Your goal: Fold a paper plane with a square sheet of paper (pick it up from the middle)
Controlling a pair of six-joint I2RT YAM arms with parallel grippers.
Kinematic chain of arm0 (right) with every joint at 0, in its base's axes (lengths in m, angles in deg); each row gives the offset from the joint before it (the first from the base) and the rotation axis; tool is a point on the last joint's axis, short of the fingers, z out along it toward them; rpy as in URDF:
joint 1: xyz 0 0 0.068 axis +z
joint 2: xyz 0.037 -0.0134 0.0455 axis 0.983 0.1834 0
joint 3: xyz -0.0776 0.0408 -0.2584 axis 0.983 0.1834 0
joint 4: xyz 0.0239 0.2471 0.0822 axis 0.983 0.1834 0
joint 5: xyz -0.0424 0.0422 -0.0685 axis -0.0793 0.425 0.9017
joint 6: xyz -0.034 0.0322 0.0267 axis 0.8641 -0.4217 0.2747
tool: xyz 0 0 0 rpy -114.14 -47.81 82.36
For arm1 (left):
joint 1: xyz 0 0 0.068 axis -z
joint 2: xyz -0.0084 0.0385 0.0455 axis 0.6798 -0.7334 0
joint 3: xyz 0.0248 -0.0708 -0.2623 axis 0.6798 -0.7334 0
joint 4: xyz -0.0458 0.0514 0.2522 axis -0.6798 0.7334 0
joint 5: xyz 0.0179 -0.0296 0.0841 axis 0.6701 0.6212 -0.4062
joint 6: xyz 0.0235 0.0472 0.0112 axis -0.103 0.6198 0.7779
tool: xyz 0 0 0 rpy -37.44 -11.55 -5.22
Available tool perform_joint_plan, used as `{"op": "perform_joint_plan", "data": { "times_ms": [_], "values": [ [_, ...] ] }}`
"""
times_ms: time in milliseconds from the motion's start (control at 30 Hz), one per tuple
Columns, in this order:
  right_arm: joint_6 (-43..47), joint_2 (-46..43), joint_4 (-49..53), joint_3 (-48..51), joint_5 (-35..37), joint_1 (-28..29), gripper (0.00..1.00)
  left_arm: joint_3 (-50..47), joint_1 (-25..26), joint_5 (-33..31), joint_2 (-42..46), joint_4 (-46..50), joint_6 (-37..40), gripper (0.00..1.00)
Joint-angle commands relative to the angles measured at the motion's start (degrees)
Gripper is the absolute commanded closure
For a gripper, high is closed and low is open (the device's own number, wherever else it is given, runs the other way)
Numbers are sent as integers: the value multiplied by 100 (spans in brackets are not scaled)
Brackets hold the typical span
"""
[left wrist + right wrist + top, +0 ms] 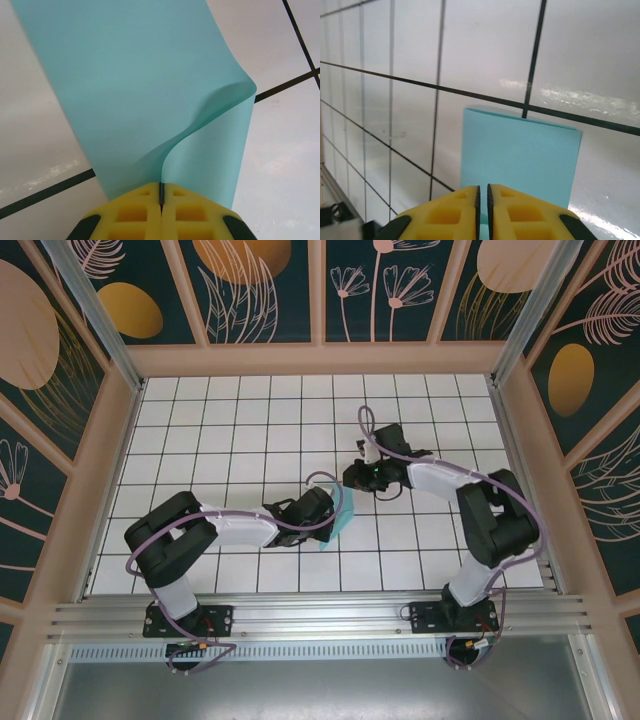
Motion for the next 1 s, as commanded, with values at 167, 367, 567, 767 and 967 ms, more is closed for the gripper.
{"op": "perform_joint_plan", "data": {
  "times_ms": [167,367,567,767,967],
  "values": [
    [-793,-1015,-935,1426,-516,16,95,-42,-33,130,117,-234,-171,94],
    [-911,-1121,-1080,1823,-673,276,96,-53,-27,155,80,-234,-190,94],
    [-861,-831,-1004,1628,-630,445,95,-62,-27,138,80,-199,-187,94],
    [-827,-546,-1055,1548,-585,491,95,-71,-28,-18,131,-137,-252,94],
    [-722,-503,-870,1321,-429,475,96,-114,-27,-74,321,-205,-257,94]
  ]
}}
